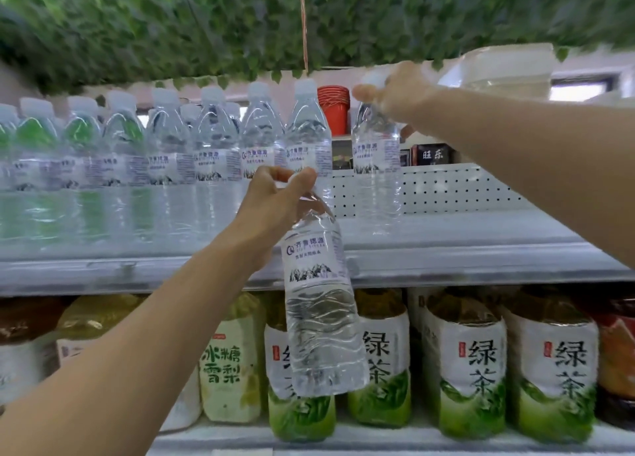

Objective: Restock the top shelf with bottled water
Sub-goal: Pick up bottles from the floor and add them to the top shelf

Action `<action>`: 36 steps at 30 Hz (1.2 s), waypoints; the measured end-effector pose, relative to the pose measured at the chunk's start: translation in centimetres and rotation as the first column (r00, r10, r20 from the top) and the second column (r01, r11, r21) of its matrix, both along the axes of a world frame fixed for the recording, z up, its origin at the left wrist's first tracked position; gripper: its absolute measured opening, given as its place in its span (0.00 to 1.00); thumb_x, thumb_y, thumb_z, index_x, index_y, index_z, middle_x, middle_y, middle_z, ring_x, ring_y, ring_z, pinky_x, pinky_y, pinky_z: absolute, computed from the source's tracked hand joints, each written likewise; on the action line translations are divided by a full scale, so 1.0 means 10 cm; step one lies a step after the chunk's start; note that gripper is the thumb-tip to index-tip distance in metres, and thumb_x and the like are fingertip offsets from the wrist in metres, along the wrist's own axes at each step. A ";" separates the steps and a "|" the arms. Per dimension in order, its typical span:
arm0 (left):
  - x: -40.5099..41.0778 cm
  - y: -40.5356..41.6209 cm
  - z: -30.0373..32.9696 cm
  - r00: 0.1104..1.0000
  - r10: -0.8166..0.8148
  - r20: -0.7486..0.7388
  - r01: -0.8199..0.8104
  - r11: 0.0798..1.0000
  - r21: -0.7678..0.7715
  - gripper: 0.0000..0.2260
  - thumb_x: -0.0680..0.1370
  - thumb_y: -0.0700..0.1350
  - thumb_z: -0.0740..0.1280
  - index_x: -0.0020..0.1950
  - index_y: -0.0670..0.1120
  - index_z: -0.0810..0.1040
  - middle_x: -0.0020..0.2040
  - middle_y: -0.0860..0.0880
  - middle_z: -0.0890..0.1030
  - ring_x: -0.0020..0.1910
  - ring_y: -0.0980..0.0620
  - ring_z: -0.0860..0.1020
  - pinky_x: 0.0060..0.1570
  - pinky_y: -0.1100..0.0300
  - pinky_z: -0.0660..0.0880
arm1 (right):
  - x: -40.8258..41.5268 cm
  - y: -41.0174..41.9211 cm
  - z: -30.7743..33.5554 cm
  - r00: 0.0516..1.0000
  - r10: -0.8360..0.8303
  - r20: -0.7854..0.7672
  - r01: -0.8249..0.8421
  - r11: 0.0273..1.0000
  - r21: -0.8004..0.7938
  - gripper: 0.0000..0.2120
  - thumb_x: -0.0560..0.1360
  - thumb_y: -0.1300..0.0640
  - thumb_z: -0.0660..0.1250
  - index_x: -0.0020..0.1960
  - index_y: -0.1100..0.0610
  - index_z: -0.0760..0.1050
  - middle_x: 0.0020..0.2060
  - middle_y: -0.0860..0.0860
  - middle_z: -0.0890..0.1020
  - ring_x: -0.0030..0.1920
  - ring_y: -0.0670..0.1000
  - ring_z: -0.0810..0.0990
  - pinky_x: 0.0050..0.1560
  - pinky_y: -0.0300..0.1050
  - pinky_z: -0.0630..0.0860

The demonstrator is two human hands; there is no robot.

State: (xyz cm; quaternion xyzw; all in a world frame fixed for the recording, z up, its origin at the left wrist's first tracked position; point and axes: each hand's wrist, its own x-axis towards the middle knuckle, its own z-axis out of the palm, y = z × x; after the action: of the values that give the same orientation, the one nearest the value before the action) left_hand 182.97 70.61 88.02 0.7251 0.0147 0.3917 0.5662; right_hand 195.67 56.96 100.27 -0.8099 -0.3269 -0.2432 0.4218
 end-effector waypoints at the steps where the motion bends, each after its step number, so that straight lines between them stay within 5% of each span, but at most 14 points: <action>1: -0.01 0.00 -0.01 1.000 -0.004 -0.005 0.004 1.000 -0.016 0.13 0.80 0.50 0.66 0.57 0.44 0.68 0.33 0.50 0.84 0.38 0.47 0.83 0.53 0.45 0.79 | 0.02 0.01 -0.05 0.999 0.033 -0.033 -0.033 0.999 0.009 0.26 0.77 0.40 0.66 0.57 0.63 0.72 0.50 0.58 0.82 0.48 0.57 0.83 0.48 0.52 0.82; 3: -0.03 -0.01 -0.02 1.000 -0.016 -0.020 0.016 0.999 -0.031 0.15 0.81 0.50 0.66 0.60 0.42 0.67 0.35 0.47 0.85 0.39 0.46 0.83 0.49 0.46 0.80 | 0.04 -0.02 -0.24 0.995 0.061 -0.084 -0.063 0.998 -0.021 0.28 0.74 0.41 0.69 0.63 0.60 0.69 0.55 0.57 0.79 0.48 0.56 0.82 0.43 0.51 0.82; 6: -0.04 -0.04 -0.03 1.000 0.001 -0.019 -0.002 0.999 -0.050 0.15 0.80 0.50 0.66 0.60 0.43 0.68 0.37 0.46 0.84 0.36 0.48 0.83 0.44 0.50 0.80 | 0.08 -0.12 -0.68 0.988 -0.003 -0.154 -0.010 0.997 -0.083 0.44 0.70 0.40 0.74 0.74 0.58 0.55 0.67 0.57 0.69 0.45 0.53 0.78 0.31 0.42 0.72; 9: -0.03 -0.04 -0.02 1.000 0.019 -0.022 -0.021 0.995 -0.096 0.16 0.80 0.50 0.68 0.61 0.43 0.69 0.42 0.45 0.83 0.35 0.48 0.83 0.40 0.52 0.80 | 0.25 -0.15 -1.05 0.972 0.053 -0.230 -0.070 0.995 -0.065 0.48 0.65 0.36 0.75 0.73 0.60 0.60 0.67 0.55 0.72 0.43 0.51 0.80 0.43 0.47 0.78; 13: -0.01 -0.03 -0.02 0.999 0.038 -0.031 -0.041 0.994 -0.099 0.16 0.79 0.51 0.68 0.60 0.43 0.69 0.45 0.44 0.83 0.36 0.48 0.83 0.39 0.54 0.80 | 0.48 -0.11 -1.03 0.954 0.144 -0.262 -0.171 0.982 -0.082 0.40 0.62 0.32 0.75 0.65 0.54 0.72 0.58 0.51 0.79 0.49 0.51 0.82 0.52 0.54 0.81; 16: 0.00 -0.02 -0.02 0.999 0.041 -0.024 -0.044 0.994 -0.104 0.14 0.79 0.50 0.68 0.59 0.43 0.69 0.45 0.45 0.83 0.34 0.50 0.82 0.34 0.57 0.79 | 0.55 -0.08 -0.97 0.916 0.218 -0.336 -0.249 0.967 -0.049 0.27 0.70 0.43 0.75 0.64 0.55 0.74 0.58 0.51 0.79 0.53 0.52 0.80 0.50 0.50 0.80; 21: -0.01 0.00 -0.01 0.999 0.030 -0.026 -0.032 0.994 -0.101 0.12 0.80 0.50 0.67 0.56 0.45 0.68 0.42 0.47 0.82 0.30 0.53 0.82 0.30 0.60 0.78 | 0.57 0.05 -0.94 0.867 0.300 -0.398 -0.346 0.937 -0.046 0.21 0.75 0.51 0.72 0.65 0.56 0.74 0.60 0.52 0.80 0.61 0.55 0.77 0.59 0.53 0.77; 36: -0.01 0.06 0.01 0.997 0.003 -0.080 -0.011 0.995 -0.097 0.14 0.80 0.50 0.66 0.60 0.43 0.69 0.44 0.47 0.83 0.31 0.54 0.82 0.32 0.60 0.78 | 0.51 0.26 -0.93 0.817 0.332 -0.472 -0.387 0.922 -0.021 0.23 0.77 0.55 0.70 0.69 0.57 0.70 0.65 0.53 0.77 0.66 0.56 0.74 0.68 0.56 0.71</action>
State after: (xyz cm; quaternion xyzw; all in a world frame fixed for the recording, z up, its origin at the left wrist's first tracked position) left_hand 182.90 71.16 88.07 0.7116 0.0589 0.3635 0.5984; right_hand 200.74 59.53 91.02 -0.7908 -0.3783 0.0589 0.4775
